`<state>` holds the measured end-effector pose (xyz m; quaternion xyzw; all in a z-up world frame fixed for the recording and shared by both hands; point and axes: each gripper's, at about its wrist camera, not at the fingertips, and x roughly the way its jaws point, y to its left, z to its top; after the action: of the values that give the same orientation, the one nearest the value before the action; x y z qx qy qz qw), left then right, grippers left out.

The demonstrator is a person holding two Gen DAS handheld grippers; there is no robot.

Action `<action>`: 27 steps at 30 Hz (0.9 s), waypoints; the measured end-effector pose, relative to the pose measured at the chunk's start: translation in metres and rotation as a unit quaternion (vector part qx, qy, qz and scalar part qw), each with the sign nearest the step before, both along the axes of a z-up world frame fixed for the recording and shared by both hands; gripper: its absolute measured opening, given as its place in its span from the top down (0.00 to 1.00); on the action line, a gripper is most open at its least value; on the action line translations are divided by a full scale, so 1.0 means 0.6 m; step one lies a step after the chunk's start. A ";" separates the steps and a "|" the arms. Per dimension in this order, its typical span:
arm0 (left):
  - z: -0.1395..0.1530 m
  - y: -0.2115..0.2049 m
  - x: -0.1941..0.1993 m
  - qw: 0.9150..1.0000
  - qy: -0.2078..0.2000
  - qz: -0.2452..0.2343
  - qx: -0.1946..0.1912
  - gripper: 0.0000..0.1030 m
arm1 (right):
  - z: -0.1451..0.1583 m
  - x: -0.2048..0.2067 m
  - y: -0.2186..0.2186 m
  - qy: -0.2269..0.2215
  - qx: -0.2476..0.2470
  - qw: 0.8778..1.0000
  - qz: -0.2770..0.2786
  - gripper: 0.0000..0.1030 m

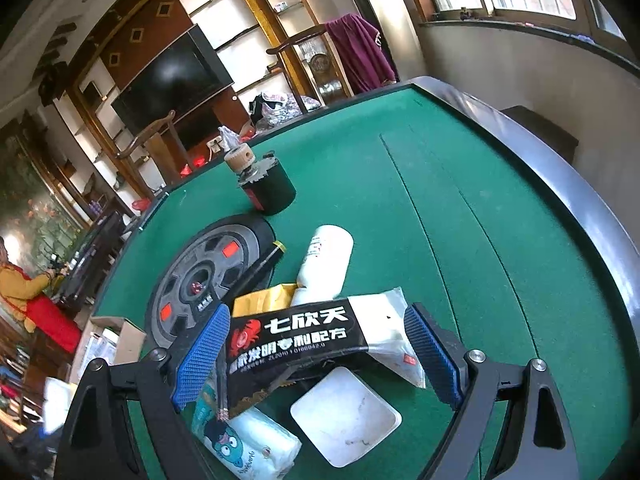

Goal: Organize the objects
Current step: 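Carry the bottle toward the tray with left tool while right tool grasps yellow-banded black marker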

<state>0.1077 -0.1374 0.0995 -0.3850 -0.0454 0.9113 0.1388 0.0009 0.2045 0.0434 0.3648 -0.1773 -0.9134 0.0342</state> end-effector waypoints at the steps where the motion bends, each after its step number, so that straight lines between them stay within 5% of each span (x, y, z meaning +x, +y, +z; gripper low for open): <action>1: 0.003 -0.009 0.007 1.000 0.004 0.002 0.007 0.68 | 0.003 0.004 -0.003 0.001 0.006 1.000 0.002 0.11; 7: 0.004 -0.060 0.044 0.999 0.012 0.008 0.032 0.68 | 0.029 0.074 -0.043 0.005 0.047 0.998 0.039 0.10; 13: -0.012 -0.085 0.063 0.999 0.016 0.013 0.036 0.68 | 0.040 0.057 -0.035 -0.024 0.054 0.998 0.015 0.10; 20: -0.026 -0.125 0.073 0.998 0.010 0.030 0.053 0.68 | 0.064 -0.023 -0.124 -0.073 -0.055 0.989 0.120 0.10; 24: -0.034 -0.143 0.078 0.998 0.006 0.030 0.063 0.68 | 0.031 -0.100 -0.181 -0.132 -0.027 0.984 0.117 0.14; 27: -0.039 -0.155 0.081 0.997 0.003 0.028 0.067 0.68 | 0.000 -0.143 -0.191 -0.170 -0.008 0.982 0.083 0.29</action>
<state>0.1561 -0.2306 0.0764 -0.3704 -0.1161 0.9110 0.1390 -0.0849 0.0899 0.0437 0.5277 -0.1571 -0.8307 0.0827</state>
